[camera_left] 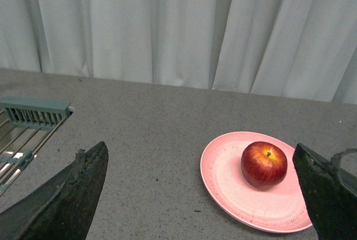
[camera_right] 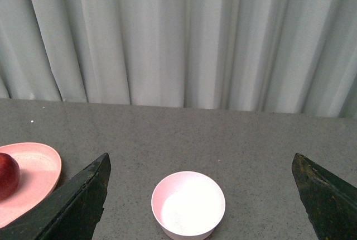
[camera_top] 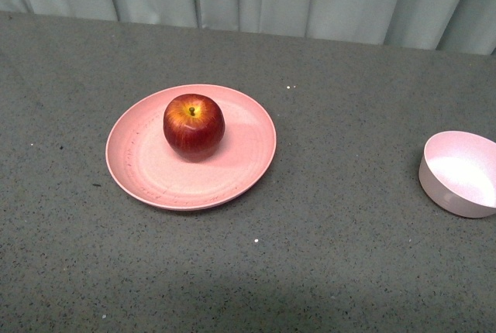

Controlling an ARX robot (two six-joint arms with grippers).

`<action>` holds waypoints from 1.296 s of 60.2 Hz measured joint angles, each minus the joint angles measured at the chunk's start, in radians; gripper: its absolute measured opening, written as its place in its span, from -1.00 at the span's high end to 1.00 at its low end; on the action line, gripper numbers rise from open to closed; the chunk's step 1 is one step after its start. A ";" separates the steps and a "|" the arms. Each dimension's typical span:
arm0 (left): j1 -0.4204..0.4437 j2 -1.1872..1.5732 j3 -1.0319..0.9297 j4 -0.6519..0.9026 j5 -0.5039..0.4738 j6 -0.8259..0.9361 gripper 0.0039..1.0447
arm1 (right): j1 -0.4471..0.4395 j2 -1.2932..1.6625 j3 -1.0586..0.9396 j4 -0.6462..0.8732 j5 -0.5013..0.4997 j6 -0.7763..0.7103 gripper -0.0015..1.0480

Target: Move apple from plate to bowl

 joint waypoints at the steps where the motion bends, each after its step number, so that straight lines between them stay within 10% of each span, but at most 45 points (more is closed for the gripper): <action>1: 0.000 0.000 0.000 0.000 0.000 0.000 -0.88 | 0.000 0.000 0.000 0.000 0.000 0.000 -0.82; 78: 0.000 0.000 0.000 0.000 0.000 0.000 -0.88 | 0.000 0.000 0.000 0.000 0.000 0.000 -0.82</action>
